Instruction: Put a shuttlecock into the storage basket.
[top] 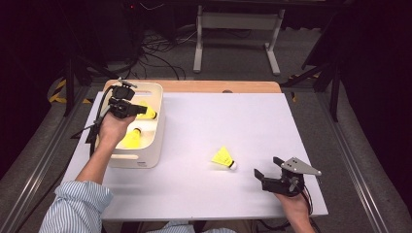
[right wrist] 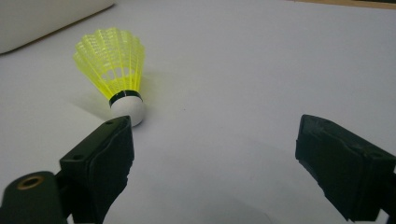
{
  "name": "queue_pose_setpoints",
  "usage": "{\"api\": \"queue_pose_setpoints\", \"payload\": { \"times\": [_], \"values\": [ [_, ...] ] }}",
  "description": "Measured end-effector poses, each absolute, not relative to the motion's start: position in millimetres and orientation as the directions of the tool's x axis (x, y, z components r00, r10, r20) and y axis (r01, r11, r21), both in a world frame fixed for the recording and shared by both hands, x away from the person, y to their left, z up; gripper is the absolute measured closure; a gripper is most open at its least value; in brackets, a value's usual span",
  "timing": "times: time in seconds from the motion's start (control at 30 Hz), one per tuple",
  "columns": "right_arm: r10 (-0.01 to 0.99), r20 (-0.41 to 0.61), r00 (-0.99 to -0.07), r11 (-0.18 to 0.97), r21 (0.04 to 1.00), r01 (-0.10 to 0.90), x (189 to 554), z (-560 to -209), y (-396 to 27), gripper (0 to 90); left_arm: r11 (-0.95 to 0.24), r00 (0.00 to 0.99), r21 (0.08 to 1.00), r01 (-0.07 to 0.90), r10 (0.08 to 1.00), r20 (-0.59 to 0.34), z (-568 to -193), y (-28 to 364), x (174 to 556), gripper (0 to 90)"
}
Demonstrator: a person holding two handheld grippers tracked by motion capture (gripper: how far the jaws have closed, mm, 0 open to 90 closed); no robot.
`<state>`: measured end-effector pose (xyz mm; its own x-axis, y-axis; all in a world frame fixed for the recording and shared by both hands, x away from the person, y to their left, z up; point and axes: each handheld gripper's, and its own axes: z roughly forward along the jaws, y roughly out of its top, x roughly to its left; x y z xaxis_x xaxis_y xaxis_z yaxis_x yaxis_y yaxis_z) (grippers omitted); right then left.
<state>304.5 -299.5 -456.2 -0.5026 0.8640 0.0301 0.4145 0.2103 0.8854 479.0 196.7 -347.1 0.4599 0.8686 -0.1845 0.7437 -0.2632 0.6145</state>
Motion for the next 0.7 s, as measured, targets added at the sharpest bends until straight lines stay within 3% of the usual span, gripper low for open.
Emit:
{"api": "queue_pose_setpoints", "payload": {
  "times": [0.7],
  "values": [
    [0.863,0.031,-0.504,0.21,0.886,0.414,304.6,-456.3,-299.5,12.4,-0.261,0.456,0.622,0.738,0.873,-0.175,-346.5,197.1,477.3,86.8]
  ]
}}
